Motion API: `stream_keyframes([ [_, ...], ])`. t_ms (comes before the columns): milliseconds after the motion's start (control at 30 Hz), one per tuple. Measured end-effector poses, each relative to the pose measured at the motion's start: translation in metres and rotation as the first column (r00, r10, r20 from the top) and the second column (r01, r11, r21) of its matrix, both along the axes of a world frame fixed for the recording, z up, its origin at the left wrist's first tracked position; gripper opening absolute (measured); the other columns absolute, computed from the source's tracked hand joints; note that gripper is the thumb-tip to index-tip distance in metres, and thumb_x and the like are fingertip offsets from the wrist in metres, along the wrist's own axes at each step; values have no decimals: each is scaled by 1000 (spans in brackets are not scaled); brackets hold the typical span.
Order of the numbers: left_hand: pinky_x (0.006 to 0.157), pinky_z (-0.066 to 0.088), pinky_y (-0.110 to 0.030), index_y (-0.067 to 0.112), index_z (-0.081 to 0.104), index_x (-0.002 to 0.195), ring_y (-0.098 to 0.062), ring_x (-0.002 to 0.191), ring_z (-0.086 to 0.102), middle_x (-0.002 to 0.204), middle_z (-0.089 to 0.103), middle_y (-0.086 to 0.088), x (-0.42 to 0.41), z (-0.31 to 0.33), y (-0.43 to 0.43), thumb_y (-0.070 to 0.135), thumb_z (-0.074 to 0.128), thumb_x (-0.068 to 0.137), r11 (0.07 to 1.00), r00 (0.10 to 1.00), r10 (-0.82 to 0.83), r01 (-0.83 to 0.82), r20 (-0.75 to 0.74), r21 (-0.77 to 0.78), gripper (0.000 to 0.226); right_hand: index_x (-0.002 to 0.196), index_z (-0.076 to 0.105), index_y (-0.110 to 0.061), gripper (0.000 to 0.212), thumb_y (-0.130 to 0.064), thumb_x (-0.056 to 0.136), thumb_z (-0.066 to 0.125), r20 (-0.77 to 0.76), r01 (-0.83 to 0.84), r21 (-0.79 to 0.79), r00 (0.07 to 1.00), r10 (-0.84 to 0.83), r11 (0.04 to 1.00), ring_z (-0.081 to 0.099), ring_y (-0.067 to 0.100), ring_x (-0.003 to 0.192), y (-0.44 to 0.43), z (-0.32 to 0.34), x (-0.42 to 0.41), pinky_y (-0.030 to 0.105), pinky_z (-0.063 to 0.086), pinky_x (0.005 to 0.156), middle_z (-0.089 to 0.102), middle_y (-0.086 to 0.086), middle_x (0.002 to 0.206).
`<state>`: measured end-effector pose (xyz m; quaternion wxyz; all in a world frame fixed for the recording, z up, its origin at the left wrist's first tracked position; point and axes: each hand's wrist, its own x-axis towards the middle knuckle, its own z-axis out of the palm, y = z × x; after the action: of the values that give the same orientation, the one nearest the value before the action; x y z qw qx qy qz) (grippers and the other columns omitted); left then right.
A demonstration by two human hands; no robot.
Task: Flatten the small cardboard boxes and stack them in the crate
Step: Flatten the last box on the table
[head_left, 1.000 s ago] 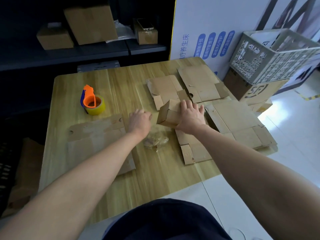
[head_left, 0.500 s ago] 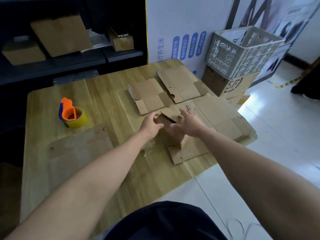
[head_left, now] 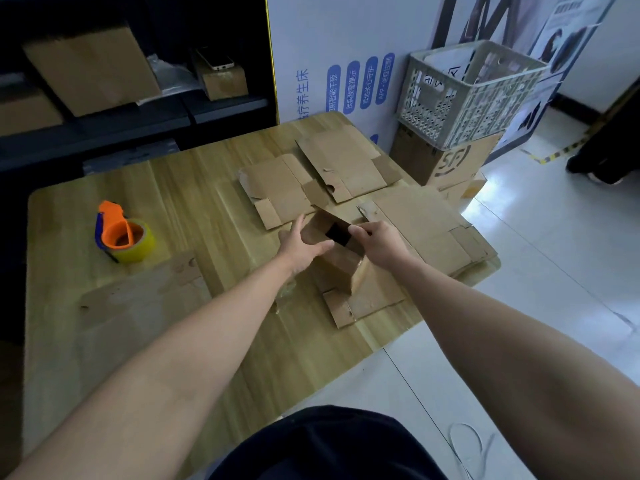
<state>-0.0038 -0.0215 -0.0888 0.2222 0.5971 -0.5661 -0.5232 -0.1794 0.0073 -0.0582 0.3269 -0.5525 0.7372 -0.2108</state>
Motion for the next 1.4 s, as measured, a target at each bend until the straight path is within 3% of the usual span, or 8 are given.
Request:
stream_keyframes([
  [133, 101, 44, -42, 22, 49, 122, -31, 121, 47, 141, 34, -14, -5, 2, -1, 49, 72, 76, 1000, 999, 18, -18, 27, -16, 57, 105, 69, -10, 42, -44, 97, 45, -3, 7, -46, 1000, -8, 999, 50, 15, 63, -1, -3, -2, 24, 39, 53, 60, 6, 79],
  [267, 85, 56, -43, 16, 56, 95, -29, 100, 59, 123, 50, -13, -11, 3, -3, 40, 76, 76, 976, 976, 213, -210, -47, 58, 36, 102, 69, -15, 36, -42, 97, 47, 21, 7, -108, 1000, -5, 994, 57, 13, 72, -6, 3, 6, 19, 42, 56, 64, 1, 83],
  [467, 94, 51, -43, 18, 57, 81, -32, 106, 57, 123, 50, -14, -9, 13, -10, 21, 72, 82, 949, 945, 315, -310, -85, 63, 15, 90, 66, -19, 26, -39, 96, 50, 23, 42, -159, 999, -39, 986, 55, 9, 65, -14, 9, 21, 15, 37, 53, 59, -6, 75],
  [600, 96, 40, -38, 22, 62, 87, -34, 119, 39, 134, 30, -10, -11, 24, -10, 36, 59, 91, 973, 941, 152, -89, 302, -214, 15, 66, 56, -18, 39, -37, 98, 47, -70, 39, -175, 996, -52, 984, 52, 11, 57, -15, 6, 24, 19, 32, 47, 53, -4, 64],
  [733, 112, 15, -48, 33, 65, 104, -32, 139, 6, 148, 17, -3, -8, 21, 3, 59, 58, 82, 939, 870, -110, 250, 480, -238, 34, 82, 67, -4, 40, -35, 98, 48, -98, 60, -90, 993, -69, 994, 63, 21, 68, -18, 6, 18, 33, 54, 62, 64, 9, 79],
  [967, 113, 12, -49, 32, 53, 98, -21, 125, 31, 118, 45, 3, -11, 32, 8, 38, 71, 75, 833, 823, -408, 513, 395, -208, 30, 80, 66, -2, 36, -29, 97, 48, -225, 62, -76, 971, -77, 995, 62, 28, 74, -22, 17, 18, 33, 50, 63, 64, 12, 81],
  [1133, 76, 42, -34, 25, 50, 80, -20, 87, 45, 95, 49, -1, -4, 60, -4, 12, 64, 72, 802, 764, -543, 595, 349, -56, 20, 91, 68, -4, 30, -26, 97, 49, -329, -25, -54, 944, 6, 998, 64, 30, 84, -28, 26, 27, 41, 56, 76, 65, 14, 92],
  [1400, 54, 35, -21, 16, 47, 67, -13, 61, 42, 66, 46, 2, -2, 73, -6, 1, 62, 76, 808, 791, -538, 582, 292, -89, 23, 95, 66, -3, 27, -25, 97, 50, -318, -12, -51, 948, -5, 999, 64, 25, 80, -41, 37, 37, 36, 56, 72, 63, 10, 84],
])
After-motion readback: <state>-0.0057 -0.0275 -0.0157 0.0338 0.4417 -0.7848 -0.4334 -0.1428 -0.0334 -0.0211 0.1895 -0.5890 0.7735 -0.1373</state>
